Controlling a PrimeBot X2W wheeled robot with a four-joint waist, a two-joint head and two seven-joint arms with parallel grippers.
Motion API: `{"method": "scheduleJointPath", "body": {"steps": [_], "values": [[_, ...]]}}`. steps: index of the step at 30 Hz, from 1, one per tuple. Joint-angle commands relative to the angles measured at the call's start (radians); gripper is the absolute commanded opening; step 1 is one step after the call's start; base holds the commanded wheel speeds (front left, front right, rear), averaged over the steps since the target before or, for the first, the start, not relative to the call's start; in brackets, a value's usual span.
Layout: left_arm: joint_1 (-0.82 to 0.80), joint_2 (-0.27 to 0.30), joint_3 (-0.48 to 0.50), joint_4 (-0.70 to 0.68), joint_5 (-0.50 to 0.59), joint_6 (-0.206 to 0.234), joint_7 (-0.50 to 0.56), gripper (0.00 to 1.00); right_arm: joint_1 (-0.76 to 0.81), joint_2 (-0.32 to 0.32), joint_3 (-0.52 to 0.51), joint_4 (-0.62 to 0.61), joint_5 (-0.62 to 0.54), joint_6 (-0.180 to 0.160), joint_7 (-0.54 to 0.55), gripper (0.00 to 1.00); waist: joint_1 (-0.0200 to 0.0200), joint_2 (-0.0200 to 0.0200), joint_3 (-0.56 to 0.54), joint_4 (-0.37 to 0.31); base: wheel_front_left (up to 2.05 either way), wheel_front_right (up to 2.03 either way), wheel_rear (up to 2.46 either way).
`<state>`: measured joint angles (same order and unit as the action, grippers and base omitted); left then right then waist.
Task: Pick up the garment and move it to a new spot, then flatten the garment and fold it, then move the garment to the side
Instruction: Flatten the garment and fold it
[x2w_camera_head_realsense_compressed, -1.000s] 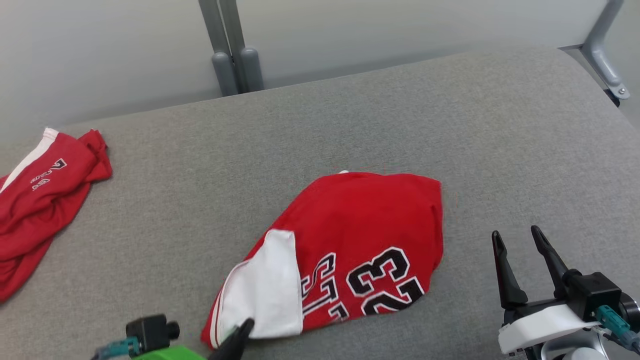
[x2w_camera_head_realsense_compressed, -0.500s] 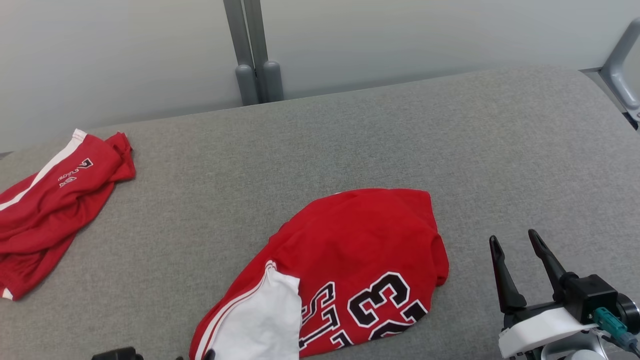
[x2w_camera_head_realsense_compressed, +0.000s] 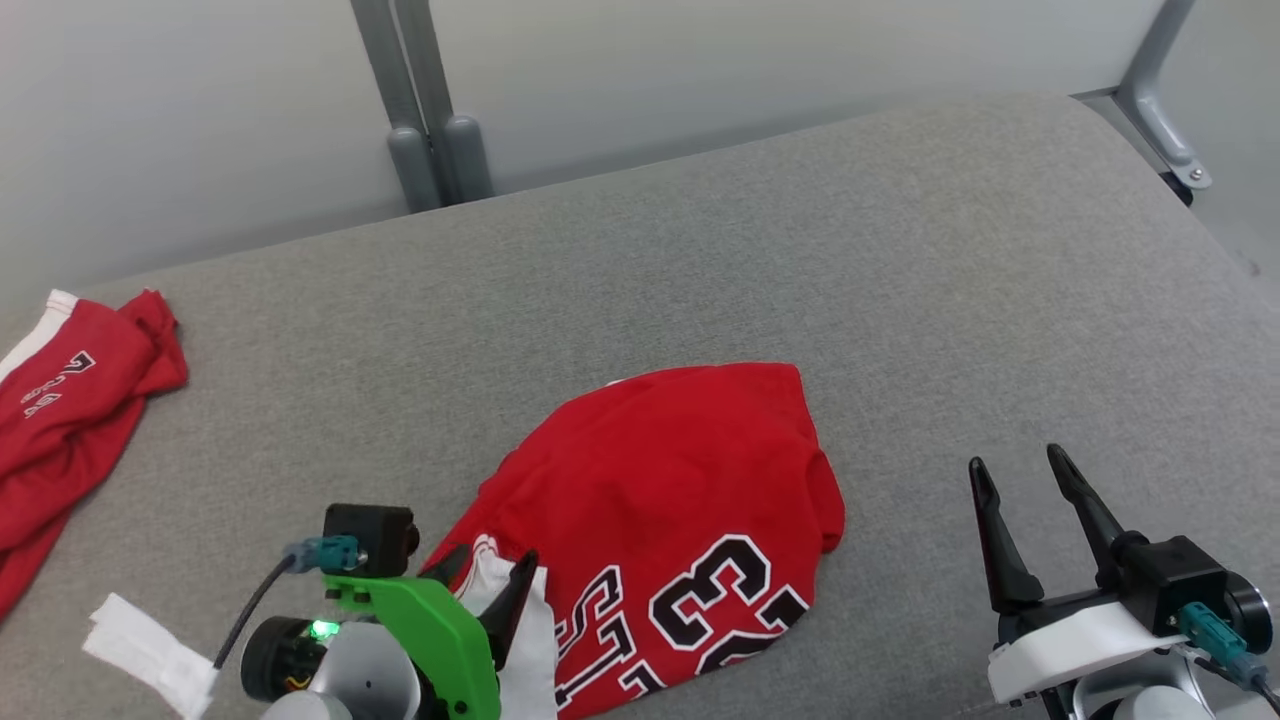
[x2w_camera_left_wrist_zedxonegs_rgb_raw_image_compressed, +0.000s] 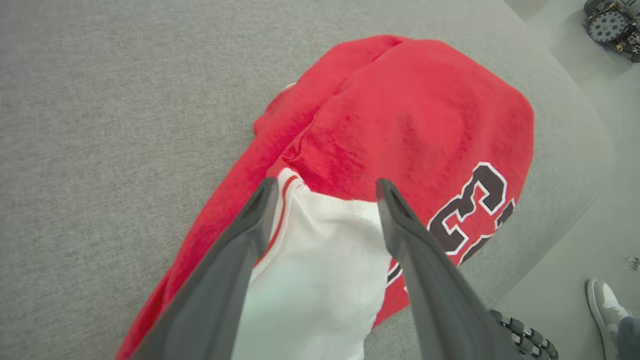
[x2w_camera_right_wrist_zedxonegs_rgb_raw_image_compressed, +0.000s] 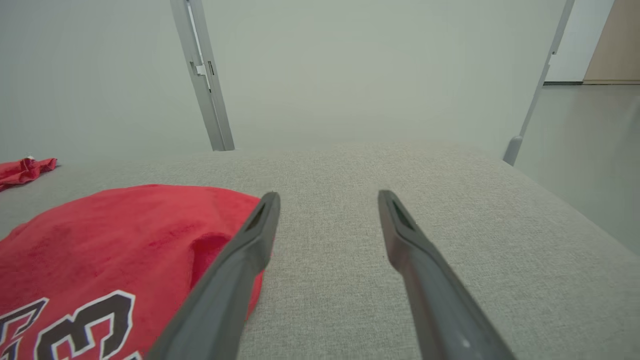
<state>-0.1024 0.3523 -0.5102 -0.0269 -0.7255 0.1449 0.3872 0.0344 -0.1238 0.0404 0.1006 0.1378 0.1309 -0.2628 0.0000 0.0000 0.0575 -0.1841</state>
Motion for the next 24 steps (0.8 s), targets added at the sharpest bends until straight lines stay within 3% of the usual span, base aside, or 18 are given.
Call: {"method": "scheduleJointPath", "body": {"steps": [1, 6, 7, 9, 12, 18, 24], "values": [[-0.029, 0.019, -0.008, 0.027, 0.036, 0.005, 0.013, 1.0, -0.006, 0.002, -0.006, 0.0, 0.007, 0.0, -0.003, 1.0, 0.0, 0.0, 0.026, -0.028, 0.0, 0.0, 0.0], [-0.058, 0.021, -0.03, 0.095, 0.04, 0.0, 0.05, 1.0, -0.012, 0.007, -0.009, 0.004, 0.011, 0.0, -0.003, 1.0, 0.0, 0.0, 0.044, -0.043, 0.0, 0.0, 0.0], [-0.061, 0.03, -0.035, 0.106, 0.045, -0.003, 0.06, 0.45, -0.015, 0.009, -0.008, 0.005, 0.011, 0.0, -0.003, 1.0, 0.0, 0.0, 0.046, -0.045, 0.0, 0.0, 0.0], [-0.06, 0.035, -0.051, 0.113, 0.036, -0.019, 0.083, 0.0, -0.021, 0.013, -0.009, 0.006, 0.014, 0.0, -0.003, 1.0, 0.0, 0.0, 0.051, -0.048, 0.0, 0.0, 0.0], [-0.054, 0.06, -0.061, 0.095, 0.032, -0.036, 0.112, 0.0, -0.023, 0.017, -0.01, 0.005, 0.011, 0.0, -0.003, 1.0, 0.0, 0.0, 0.055, -0.049, 0.0, 0.0, 0.0], [-0.08, 0.099, 0.007, -0.04, -0.001, -0.018, 0.108, 0.0, -0.015, 0.022, -0.02, 0.006, 0.01, 0.0, -0.003, 1.0, 0.0, 0.0, 0.053, -0.041, 0.0, 0.0, 0.0], [-0.227, 0.141, 0.086, -0.127, -0.025, -0.006, 0.175, 0.0, -0.035, 0.02, -0.013, 0.011, 0.011, 0.0, -0.003, 1.0, 0.0, 0.0, 0.055, -0.035, 0.0, 0.0, 0.0]]}}
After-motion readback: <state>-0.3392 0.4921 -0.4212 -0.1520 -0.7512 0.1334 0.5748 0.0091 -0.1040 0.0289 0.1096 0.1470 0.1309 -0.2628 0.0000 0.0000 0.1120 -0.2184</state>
